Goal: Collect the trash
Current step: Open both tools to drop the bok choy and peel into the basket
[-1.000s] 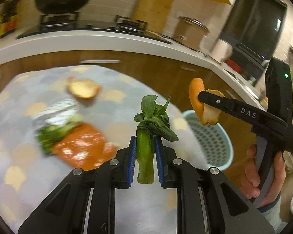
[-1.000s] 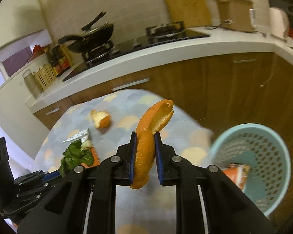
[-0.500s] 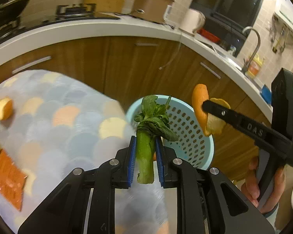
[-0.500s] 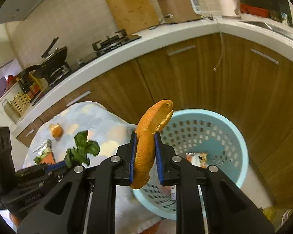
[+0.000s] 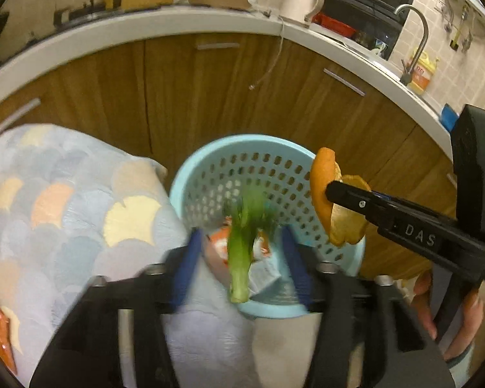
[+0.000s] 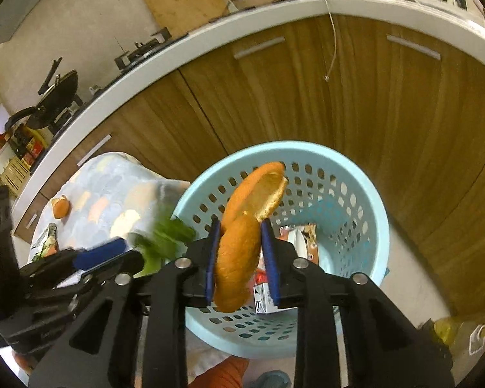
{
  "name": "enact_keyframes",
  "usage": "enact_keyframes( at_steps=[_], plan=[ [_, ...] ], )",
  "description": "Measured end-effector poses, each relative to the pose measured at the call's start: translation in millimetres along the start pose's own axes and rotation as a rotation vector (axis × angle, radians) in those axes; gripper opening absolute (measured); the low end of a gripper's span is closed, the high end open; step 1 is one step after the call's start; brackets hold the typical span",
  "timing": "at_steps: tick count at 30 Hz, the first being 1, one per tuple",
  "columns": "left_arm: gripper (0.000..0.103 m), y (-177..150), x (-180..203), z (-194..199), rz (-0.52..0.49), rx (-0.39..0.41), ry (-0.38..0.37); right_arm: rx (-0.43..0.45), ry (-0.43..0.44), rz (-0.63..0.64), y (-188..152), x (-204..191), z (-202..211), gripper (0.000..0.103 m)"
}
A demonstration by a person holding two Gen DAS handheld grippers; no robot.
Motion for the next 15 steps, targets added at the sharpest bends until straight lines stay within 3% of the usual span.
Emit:
enact_keyframes(
  at_steps=[7, 15],
  plan=[
    [0.053, -3, -22, 19, 0.024, 0.029, 0.007, -0.013, 0.014, -0.019, 1, -2, -9, 0.025],
    [0.052, -6, -54, 54, 0.085, 0.096, 0.016, 0.023, 0.074, 0.052, 9, -47, 1, 0.025]
  ],
)
Point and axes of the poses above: each gripper's, at about its wrist camera, not at the fingertips, and z roughly against the way its jaws point, x to its right, y to its top, the point moved 2 cm from there along -z, roughly the way its jaws point, and after that the axes turned 6 degrees about z, right-handed, at the moved point
